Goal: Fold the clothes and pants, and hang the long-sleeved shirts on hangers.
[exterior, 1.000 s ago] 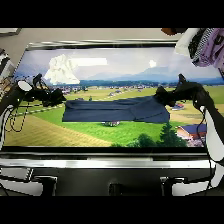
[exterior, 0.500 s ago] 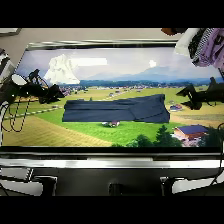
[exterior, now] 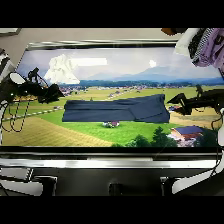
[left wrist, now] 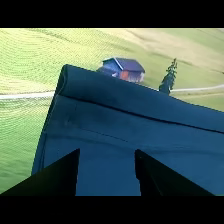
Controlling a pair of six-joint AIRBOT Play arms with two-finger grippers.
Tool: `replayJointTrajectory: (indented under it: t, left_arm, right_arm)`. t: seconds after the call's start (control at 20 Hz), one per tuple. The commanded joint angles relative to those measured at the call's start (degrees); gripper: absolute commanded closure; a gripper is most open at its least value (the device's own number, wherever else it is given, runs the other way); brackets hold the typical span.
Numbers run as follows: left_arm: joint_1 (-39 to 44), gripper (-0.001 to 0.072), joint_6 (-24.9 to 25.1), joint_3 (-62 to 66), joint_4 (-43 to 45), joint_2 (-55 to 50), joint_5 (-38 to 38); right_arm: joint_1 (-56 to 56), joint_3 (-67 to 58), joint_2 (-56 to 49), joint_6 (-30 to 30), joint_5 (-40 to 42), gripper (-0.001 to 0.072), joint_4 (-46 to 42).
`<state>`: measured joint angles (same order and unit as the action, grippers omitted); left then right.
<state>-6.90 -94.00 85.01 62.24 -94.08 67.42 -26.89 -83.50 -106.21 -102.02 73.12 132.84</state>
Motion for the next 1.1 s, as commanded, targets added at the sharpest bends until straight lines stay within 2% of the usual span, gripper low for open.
replayJointTrajectory:
  t: [0.0,0.35,0.45,0.55,0.6,0.65,0.7,0.9,1.05]
  left_arm:
    - [-0.02,0.0307,0.04,0.07,-0.04,0.02,0.09]
    - [-0.02,0.0307,0.07,0.07,-0.02,0.02,0.07]
    - [-0.02,0.0308,0.07,0.07,-0.02,0.02,0.09]
    - [-0.02,0.0322,0.07,0.07,-0.11,0.02,0.15]
    - [-0.02,0.0373,0.07,0.07,-0.31,0.02,0.31]
    - [-0.02,0.0552,0.07,0.07,-0.59,0.02,0.72]
    - [0.22,0.0689,0.11,0.07,-0.79,0.02,0.98]
    - [4.09,0.0693,0.07,0.04,-5.53,-0.85,0.85]
    - [12.39,0.0693,-0.46,0.04,-10.34,-3.37,-2.86]
  right_arm:
    - [2.56,-0.04,-1.62,-1.05,-0.52,0.0041,0.66]
    - [8.00,-0.04,-2.01,-0.68,0.28,0.0046,0.20]
    - [9.90,-0.04,-2.01,-0.70,-0.07,0.0104,-0.85]
    - [10.86,-0.07,-1.97,-0.63,-0.63,0.0396,-1.57]
    - [10.84,-0.04,-1.66,0.04,-0.57,0.0544,-1.51]
    - [10.75,-0.07,-0.96,1.36,-0.61,0.0674,-2.03]
    - [10.60,-0.09,0.33,3.32,-0.63,0.0682,-2.95]
    - [10.62,-0.13,9.05,11.32,1.70,0.0683,-9.70]
    - [10.62,-0.11,16.61,15.54,3.91,0.0682,-13.31]
